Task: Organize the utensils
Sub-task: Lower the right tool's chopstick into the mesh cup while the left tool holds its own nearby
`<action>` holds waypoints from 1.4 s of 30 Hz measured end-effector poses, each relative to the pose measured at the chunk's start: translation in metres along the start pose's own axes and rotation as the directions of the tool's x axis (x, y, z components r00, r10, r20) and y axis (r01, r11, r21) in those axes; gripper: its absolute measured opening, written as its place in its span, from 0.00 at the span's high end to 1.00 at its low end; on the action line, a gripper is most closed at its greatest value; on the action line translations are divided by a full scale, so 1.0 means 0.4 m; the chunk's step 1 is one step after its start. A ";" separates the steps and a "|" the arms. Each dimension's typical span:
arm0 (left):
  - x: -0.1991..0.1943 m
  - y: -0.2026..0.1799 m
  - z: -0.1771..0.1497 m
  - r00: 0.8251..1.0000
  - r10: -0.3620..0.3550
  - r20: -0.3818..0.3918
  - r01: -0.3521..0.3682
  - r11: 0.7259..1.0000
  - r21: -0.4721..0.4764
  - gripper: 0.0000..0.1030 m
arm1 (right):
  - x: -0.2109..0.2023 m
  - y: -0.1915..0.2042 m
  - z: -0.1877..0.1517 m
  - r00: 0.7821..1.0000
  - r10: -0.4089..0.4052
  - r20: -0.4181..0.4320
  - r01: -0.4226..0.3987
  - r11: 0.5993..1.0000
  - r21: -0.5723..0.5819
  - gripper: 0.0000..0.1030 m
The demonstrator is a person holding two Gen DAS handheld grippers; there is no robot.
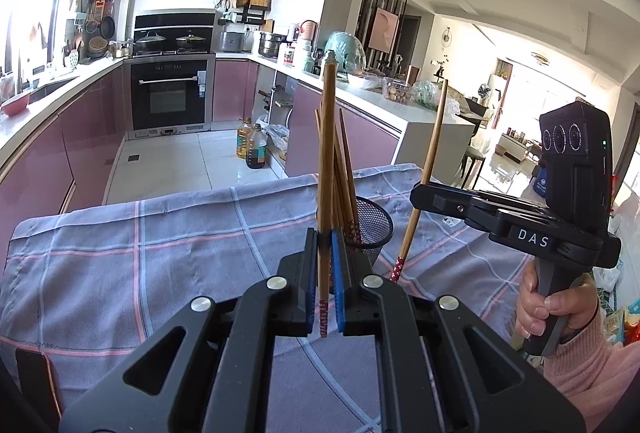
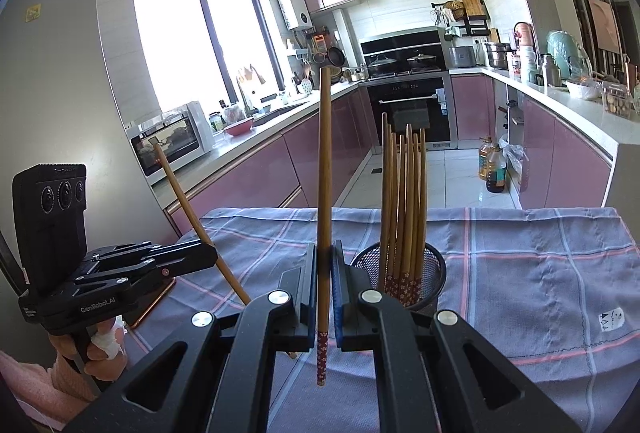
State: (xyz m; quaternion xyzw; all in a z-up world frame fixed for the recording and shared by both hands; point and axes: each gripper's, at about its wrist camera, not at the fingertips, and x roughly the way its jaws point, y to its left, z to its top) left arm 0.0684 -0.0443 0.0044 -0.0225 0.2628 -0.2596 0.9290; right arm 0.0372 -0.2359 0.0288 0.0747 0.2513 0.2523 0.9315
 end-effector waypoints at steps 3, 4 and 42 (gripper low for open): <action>0.000 -0.003 0.009 1.000 -0.003 0.008 0.002 1.000 0.005 0.93 | -0.002 -0.004 0.007 1.000 -0.004 0.005 0.004 1.000 -0.002 0.94; 0.000 -0.004 0.012 1.000 -0.004 0.010 0.004 1.000 0.007 0.93 | -0.002 -0.006 0.009 1.000 -0.006 0.007 0.006 1.000 -0.003 0.94; 0.003 -0.056 0.076 0.998 -0.052 0.040 0.051 0.998 0.044 0.93 | -0.009 -0.026 0.048 0.999 -0.027 0.038 0.027 0.999 -0.020 0.94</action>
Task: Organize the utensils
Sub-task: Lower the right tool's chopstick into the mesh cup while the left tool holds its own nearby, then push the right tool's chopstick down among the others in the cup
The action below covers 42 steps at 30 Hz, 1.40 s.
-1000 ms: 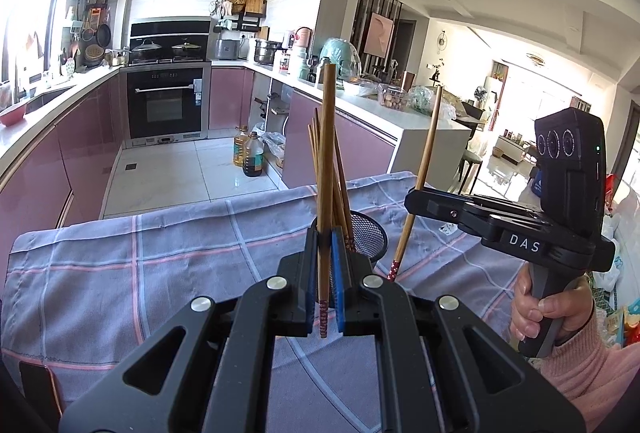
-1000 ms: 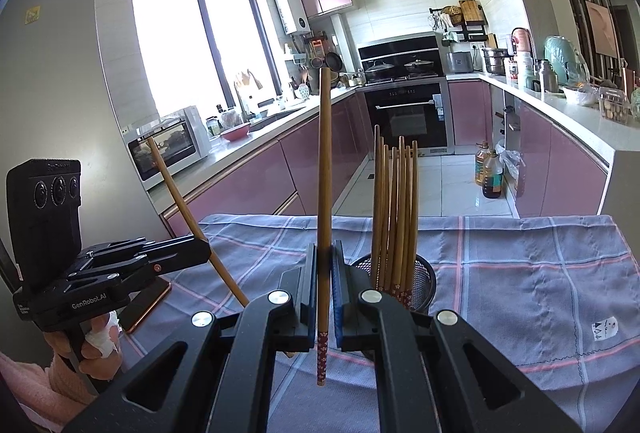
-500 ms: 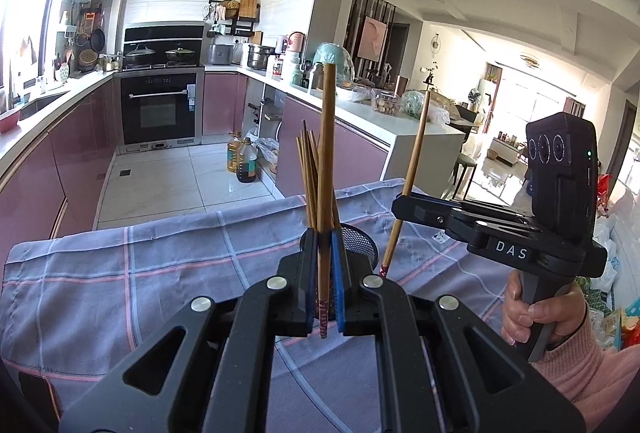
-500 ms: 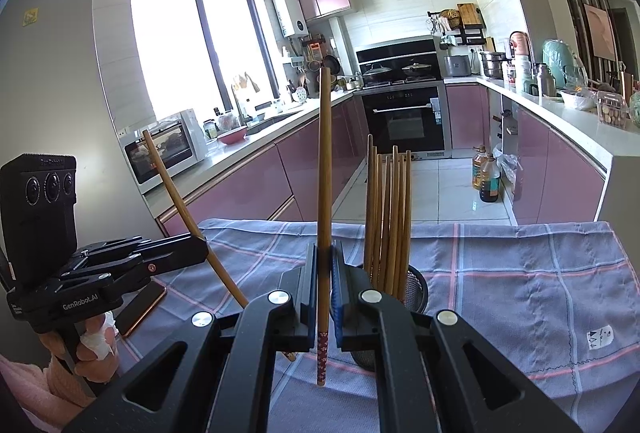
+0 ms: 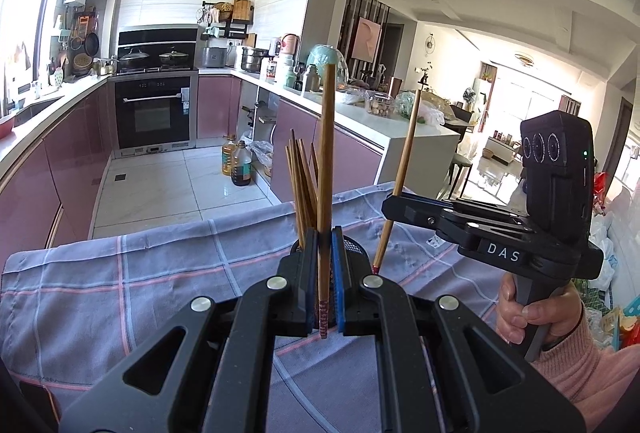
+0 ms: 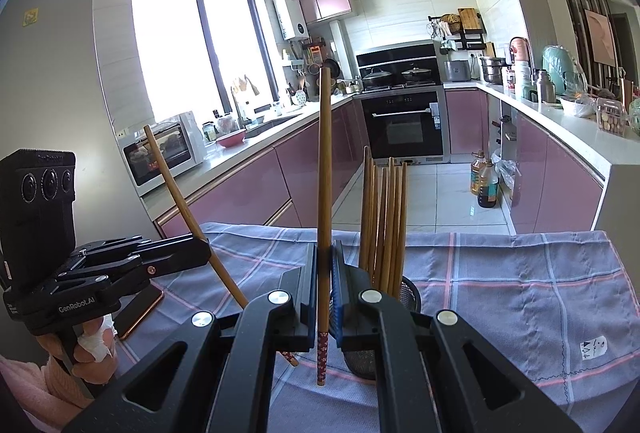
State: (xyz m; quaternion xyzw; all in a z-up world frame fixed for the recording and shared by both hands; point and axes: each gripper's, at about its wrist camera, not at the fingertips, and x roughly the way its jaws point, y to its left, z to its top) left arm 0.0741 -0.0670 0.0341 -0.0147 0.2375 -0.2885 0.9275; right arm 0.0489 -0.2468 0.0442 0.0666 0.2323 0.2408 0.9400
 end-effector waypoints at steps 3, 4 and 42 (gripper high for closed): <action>-0.003 -0.007 0.007 1.000 -0.004 0.004 0.004 1.000 0.007 0.93 | -0.002 -0.002 0.004 1.000 -0.004 0.004 0.004 1.000 -0.002 0.94; -0.003 -0.008 0.008 1.000 -0.005 0.006 0.004 1.000 0.009 0.93 | -0.003 -0.003 0.005 1.000 -0.004 0.006 0.004 1.000 -0.002 0.94; 0.006 -0.027 0.061 0.998 -0.030 0.052 0.028 0.999 0.035 0.93 | -0.018 -0.003 0.044 0.999 -0.013 0.052 0.015 0.999 -0.034 0.94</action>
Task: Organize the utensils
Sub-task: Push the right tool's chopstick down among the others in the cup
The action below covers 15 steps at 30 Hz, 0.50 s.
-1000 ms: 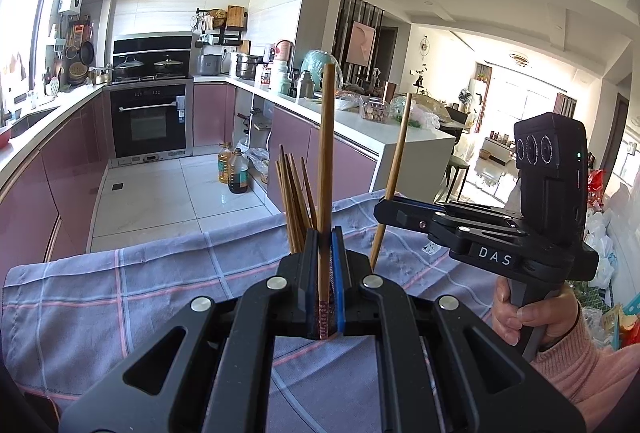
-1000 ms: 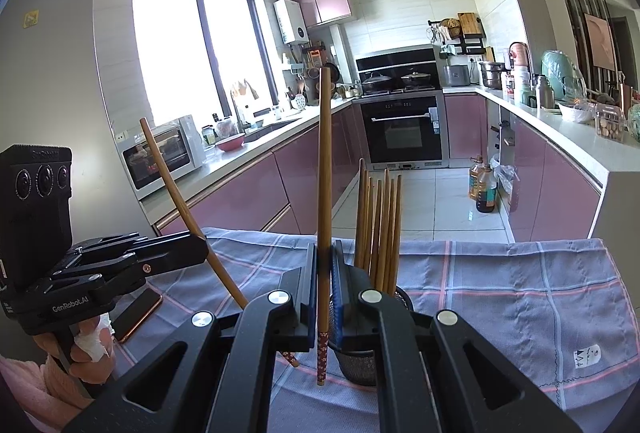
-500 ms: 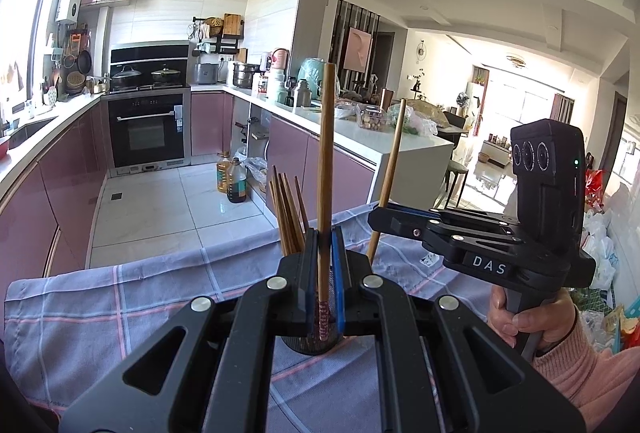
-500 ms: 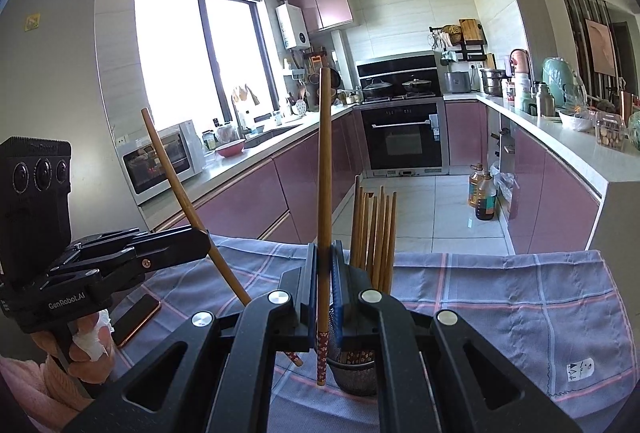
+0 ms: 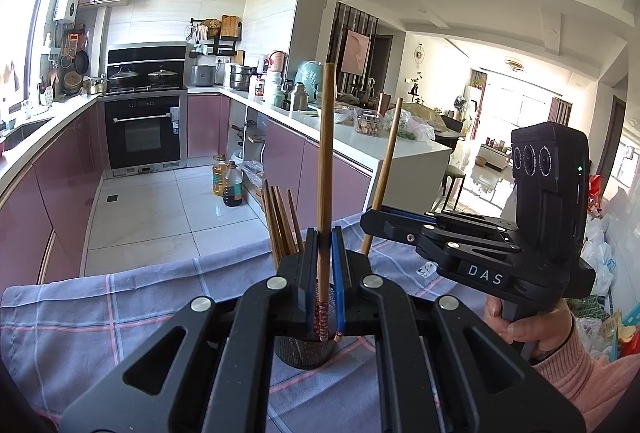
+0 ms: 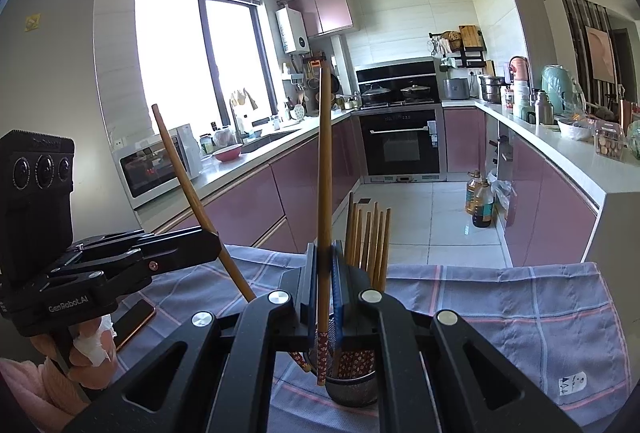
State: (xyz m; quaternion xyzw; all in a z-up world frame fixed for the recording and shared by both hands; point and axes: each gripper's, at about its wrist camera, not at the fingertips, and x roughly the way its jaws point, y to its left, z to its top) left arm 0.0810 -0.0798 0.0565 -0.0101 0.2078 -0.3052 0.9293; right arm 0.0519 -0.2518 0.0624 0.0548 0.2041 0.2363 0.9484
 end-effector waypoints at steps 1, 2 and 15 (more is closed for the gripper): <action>0.000 0.000 0.001 1.000 0.001 0.000 -0.001 1.000 0.000 0.93 | -0.001 0.000 0.002 1.000 -0.002 0.000 0.002 1.000 -0.001 0.94; 0.001 0.000 0.000 1.000 0.001 0.000 -0.001 1.000 -0.001 0.93 | -0.001 0.002 0.003 1.000 -0.005 0.001 0.005 1.000 -0.002 0.94; 0.010 0.001 0.003 1.000 0.005 -0.016 -0.005 1.000 -0.004 0.93 | 0.011 -0.010 0.012 1.000 -0.028 0.000 0.028 0.999 0.019 0.94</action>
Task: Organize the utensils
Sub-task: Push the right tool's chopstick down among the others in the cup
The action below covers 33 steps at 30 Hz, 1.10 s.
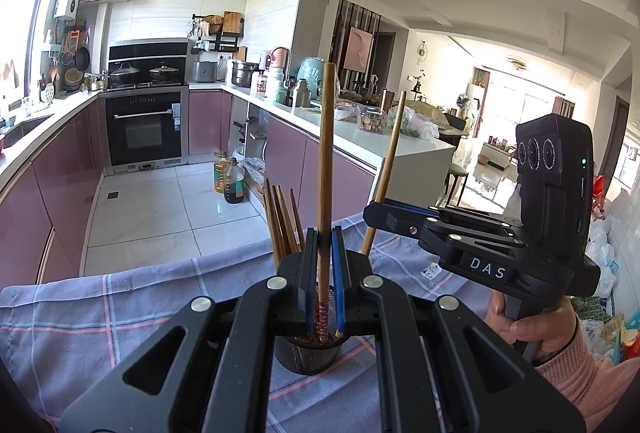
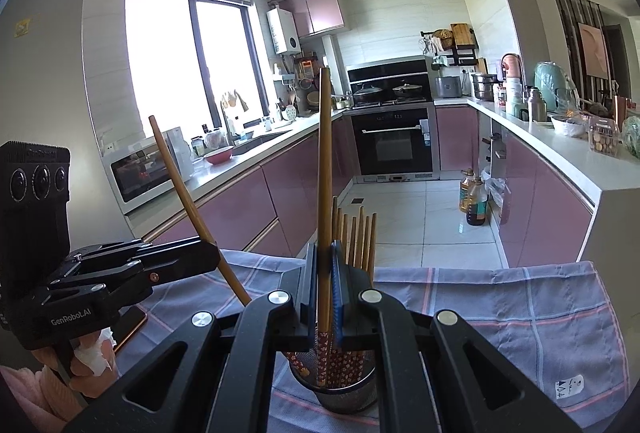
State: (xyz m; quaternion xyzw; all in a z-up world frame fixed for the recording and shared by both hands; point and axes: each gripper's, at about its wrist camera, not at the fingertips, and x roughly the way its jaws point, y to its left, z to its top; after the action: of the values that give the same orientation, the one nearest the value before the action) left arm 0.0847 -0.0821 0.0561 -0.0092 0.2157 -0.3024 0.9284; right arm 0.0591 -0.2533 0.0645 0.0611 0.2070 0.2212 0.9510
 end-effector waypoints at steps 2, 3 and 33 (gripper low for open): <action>0.006 -0.001 0.005 1.000 0.001 -0.005 -0.001 1.000 -0.003 0.93 | 0.005 -0.001 0.002 1.000 -0.002 -0.001 0.002 1.000 0.002 0.94; 0.010 0.001 0.006 1.000 -0.001 -0.007 0.001 1.000 -0.005 0.93 | 0.007 -0.002 0.003 1.000 -0.002 -0.002 0.002 1.000 0.003 0.94; 0.028 0.002 0.022 0.999 0.008 -0.043 -0.009 1.000 -0.029 0.93 | 0.065 -0.020 -0.004 0.999 -0.018 -0.051 0.019 1.000 0.018 0.95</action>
State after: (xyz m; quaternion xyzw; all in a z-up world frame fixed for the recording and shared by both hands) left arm 0.0966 -0.0887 0.0595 -0.0153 0.2401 -0.2954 0.9246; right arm 0.0828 -0.2490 0.0518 0.0622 0.2335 0.2119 0.9469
